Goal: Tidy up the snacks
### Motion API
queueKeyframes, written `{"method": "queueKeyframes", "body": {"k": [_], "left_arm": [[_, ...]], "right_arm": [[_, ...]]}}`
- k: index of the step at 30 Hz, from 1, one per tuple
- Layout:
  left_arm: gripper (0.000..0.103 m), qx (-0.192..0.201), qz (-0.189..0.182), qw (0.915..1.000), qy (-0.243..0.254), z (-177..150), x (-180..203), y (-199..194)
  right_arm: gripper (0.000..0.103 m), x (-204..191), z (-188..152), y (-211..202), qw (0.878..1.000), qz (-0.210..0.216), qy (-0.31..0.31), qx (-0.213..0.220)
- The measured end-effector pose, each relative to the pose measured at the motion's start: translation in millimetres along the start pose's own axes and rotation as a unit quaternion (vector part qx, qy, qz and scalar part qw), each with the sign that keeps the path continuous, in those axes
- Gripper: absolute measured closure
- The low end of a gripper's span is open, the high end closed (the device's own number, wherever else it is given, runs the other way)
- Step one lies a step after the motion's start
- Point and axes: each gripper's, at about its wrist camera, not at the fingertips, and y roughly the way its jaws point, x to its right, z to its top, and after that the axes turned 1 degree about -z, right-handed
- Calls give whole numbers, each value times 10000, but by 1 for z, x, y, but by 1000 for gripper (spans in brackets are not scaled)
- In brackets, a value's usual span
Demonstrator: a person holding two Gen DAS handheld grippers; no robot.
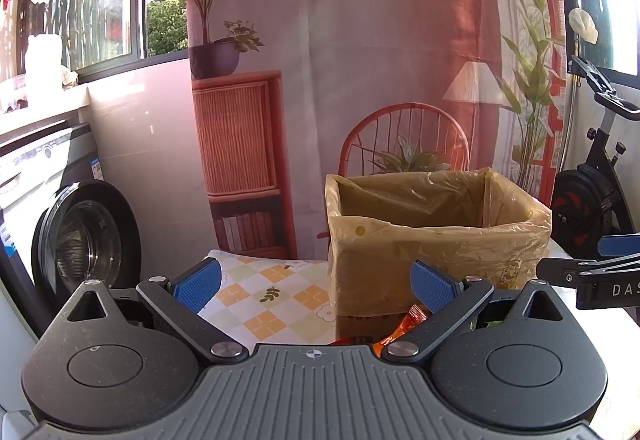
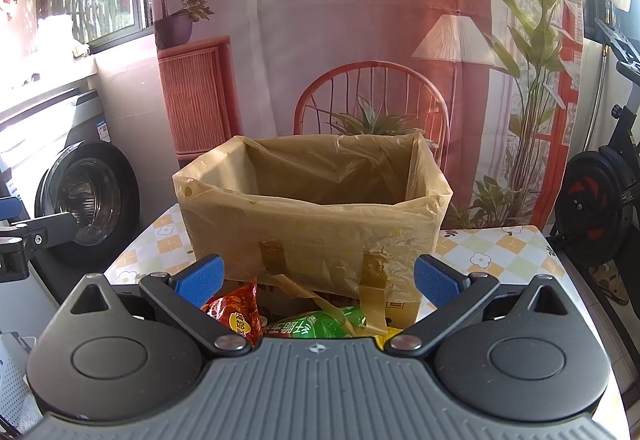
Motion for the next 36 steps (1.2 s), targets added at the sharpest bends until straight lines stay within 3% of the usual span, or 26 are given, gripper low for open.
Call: {"method": "queueKeyframes", "body": {"k": [29, 36], "left_arm": [[1, -88, -110, 9998, -158, -5, -7, 5], [1, 384, -130, 9984, -391, -19, -17, 3]], "right_arm": [[0, -1, -5, 0, 10000, 8, -25, -14], [0, -5, -27, 1, 9999, 127, -50, -16]]}}
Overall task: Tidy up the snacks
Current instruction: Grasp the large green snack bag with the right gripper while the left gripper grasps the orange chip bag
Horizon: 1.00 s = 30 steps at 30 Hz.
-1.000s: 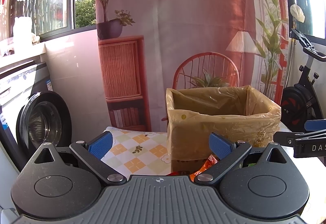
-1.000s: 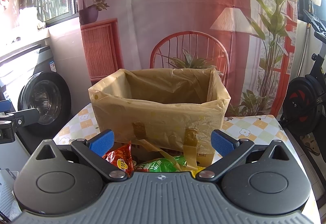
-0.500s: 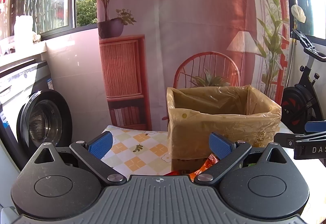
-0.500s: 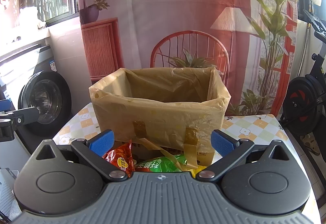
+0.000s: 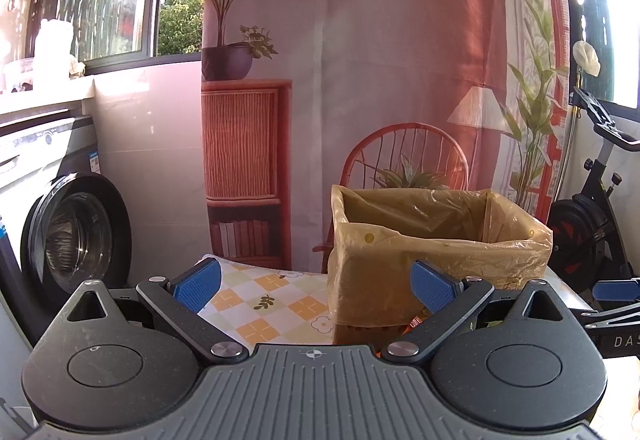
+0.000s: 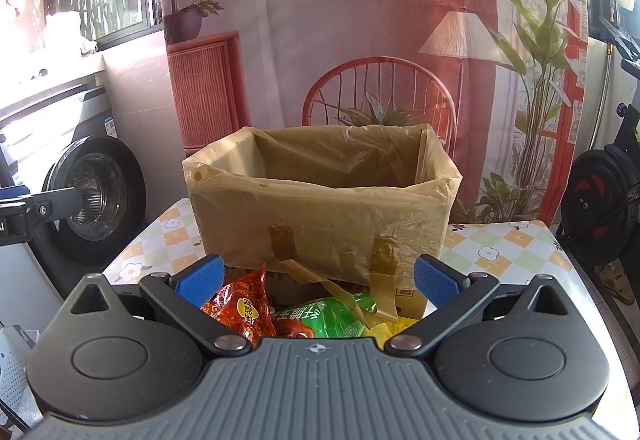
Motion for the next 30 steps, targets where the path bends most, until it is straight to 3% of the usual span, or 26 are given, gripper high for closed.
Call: {"method": "queueKeyframes", "body": {"k": [3, 12, 18, 24, 30], "left_arm": [[1, 64, 3, 10000, -8, -10, 0, -1], [1, -344, 14, 9994, 77, -35, 1, 4], [1, -456, -133, 9988, -136, -45, -7, 8], [1, -528, -145, 9983, -177, -50, -10, 12], [1, -655, -323, 9973, -121, -61, -7, 15]], "right_arm": [[0, -5, -16, 3, 9998, 150, -69, -134], [0, -35, -59, 9, 9953, 514, -761, -321], [0, -51, -88, 17, 9882, 436, -1350, -569], [0, -54, -86, 5, 9850, 578, -1579, -386], [0, -48, -98, 18, 9801, 518, -1689, -910]]}}
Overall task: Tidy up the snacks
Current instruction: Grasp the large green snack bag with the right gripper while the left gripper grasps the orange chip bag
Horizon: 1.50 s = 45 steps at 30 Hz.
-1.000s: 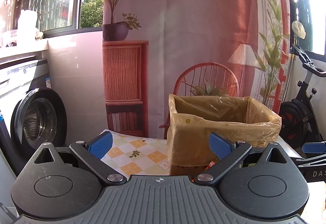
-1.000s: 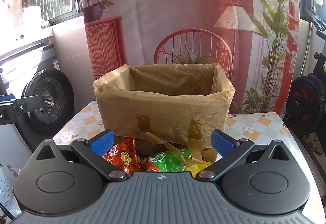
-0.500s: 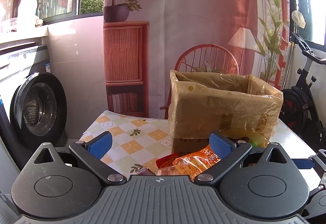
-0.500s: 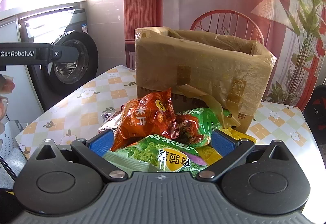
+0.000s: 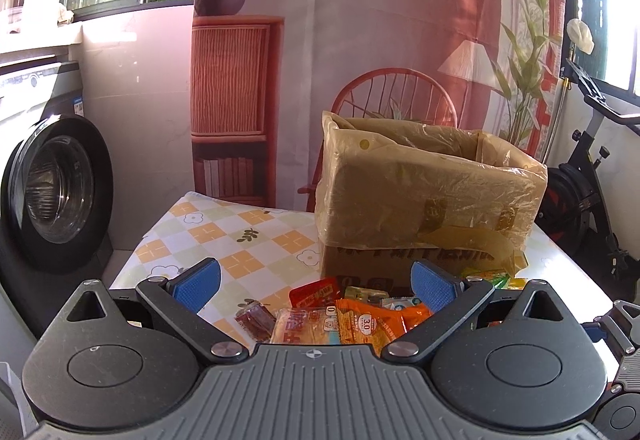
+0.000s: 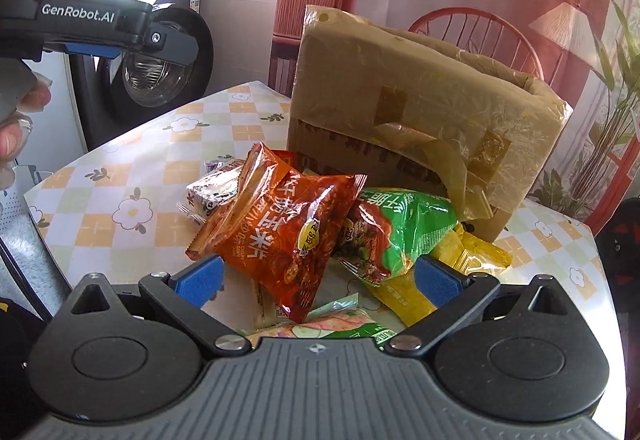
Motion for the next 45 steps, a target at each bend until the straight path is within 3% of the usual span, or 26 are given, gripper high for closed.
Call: {"method": "queueKeyframes", "body": {"k": [13, 20, 25, 30, 45], "left_arm": [[1, -396, -184, 9990, 92, -23, 2, 21], [1, -862, -451, 9951, -167, -43, -3, 39], [1, -1102, -753, 9907, -270, -55, 1, 57], [1, -1059, -875, 9901, -290, -65, 7, 86], [0, -1188, -1299, 9837, -372, -86, 22, 124]], "right_arm": [[0, 21, -25, 18, 9939, 500, -719, -675], [1, 34, -39, 47, 9890, 867, -259, -1167], [6, 34, -44, 41, 9887, 925, -287, -1148], [14, 45, -45, 38, 9893, 975, 88, -1083], [14, 47, -49, 39, 9900, 932, 401, -978]]}}
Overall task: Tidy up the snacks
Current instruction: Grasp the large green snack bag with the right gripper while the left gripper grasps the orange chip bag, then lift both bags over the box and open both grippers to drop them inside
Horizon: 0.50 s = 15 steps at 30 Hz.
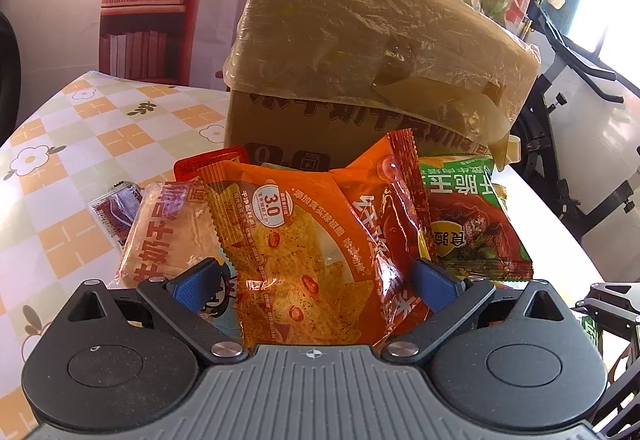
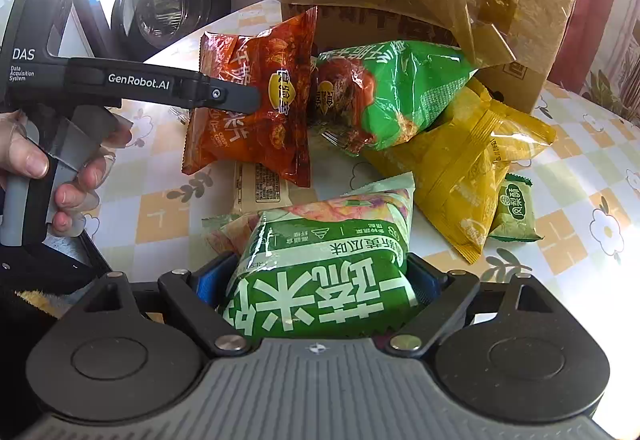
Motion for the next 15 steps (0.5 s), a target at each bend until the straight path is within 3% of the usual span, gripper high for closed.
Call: {"method": "queueKeyframes", "body": {"k": [3, 5, 8, 15], "left_arm": [[14, 16, -161, 9998, 121, 0, 5, -2], [36, 26, -321, 9990, 294, 2, 8, -8], [47, 60, -352, 9983, 465, 3, 11, -19], [53, 325, -234, 9979, 516, 3, 9, -46]], "right_arm": [[14, 0, -1, 0, 10000, 3, 17, 20], [15, 0, -2, -1, 10000, 3, 37, 40], [17, 1, -2, -5, 9999, -88, 132, 68], [23, 5, -5, -21, 9988, -278, 319, 263]]}}
